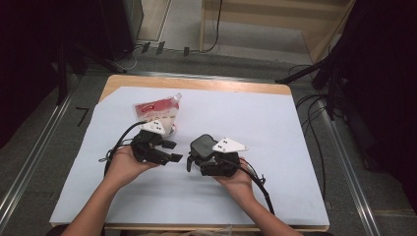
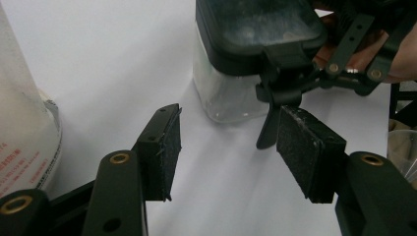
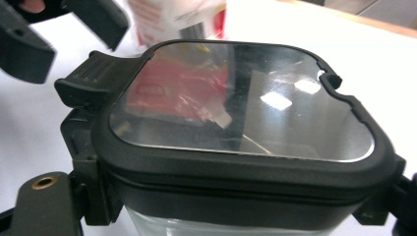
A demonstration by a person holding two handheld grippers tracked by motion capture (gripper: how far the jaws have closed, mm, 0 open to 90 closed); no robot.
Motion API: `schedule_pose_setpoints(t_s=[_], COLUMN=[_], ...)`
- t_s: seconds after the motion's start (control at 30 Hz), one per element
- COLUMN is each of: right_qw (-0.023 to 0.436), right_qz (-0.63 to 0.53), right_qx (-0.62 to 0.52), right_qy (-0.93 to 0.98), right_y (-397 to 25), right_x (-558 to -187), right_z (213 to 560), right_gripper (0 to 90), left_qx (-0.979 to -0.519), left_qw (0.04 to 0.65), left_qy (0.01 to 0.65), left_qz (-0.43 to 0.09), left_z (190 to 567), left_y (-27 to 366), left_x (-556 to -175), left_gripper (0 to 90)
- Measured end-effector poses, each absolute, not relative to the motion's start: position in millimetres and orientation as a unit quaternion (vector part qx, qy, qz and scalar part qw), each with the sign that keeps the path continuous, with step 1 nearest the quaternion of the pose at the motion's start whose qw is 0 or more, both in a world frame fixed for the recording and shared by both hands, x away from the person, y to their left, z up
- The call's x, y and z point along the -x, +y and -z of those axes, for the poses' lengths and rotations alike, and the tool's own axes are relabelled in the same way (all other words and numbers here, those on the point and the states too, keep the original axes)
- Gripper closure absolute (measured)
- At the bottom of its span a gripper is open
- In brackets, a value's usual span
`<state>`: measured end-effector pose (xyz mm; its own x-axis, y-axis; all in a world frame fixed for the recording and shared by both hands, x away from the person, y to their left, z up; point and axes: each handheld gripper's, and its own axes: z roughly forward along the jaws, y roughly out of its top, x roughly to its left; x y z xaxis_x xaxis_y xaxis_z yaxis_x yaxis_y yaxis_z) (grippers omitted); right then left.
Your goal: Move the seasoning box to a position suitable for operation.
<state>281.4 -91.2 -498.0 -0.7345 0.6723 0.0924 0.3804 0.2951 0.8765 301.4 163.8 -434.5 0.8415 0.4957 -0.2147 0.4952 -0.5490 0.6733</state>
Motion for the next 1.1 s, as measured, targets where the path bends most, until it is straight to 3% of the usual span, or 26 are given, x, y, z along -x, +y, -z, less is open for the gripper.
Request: schedule_pose_setpoints(t_s=[0.77,1.1], right_qw=[0.151,0.12], right_qz=[-0.475,-0.462], right_qx=[-0.318,-0.33], right_qy=[0.807,0.814], right_y=[-92,-101], right_x=[-272,-269], right_z=[505,500], right_gripper=[13.5,13.3], left_qx=[-0.88,-0.879], left_qw=[0.385,0.385], left_qy=[0.278,0.281], left_qz=[0.005,0.005], left_z=[436,436], left_y=[162,163], left_x=[-300,-301], left_gripper=[43.0,42.8])
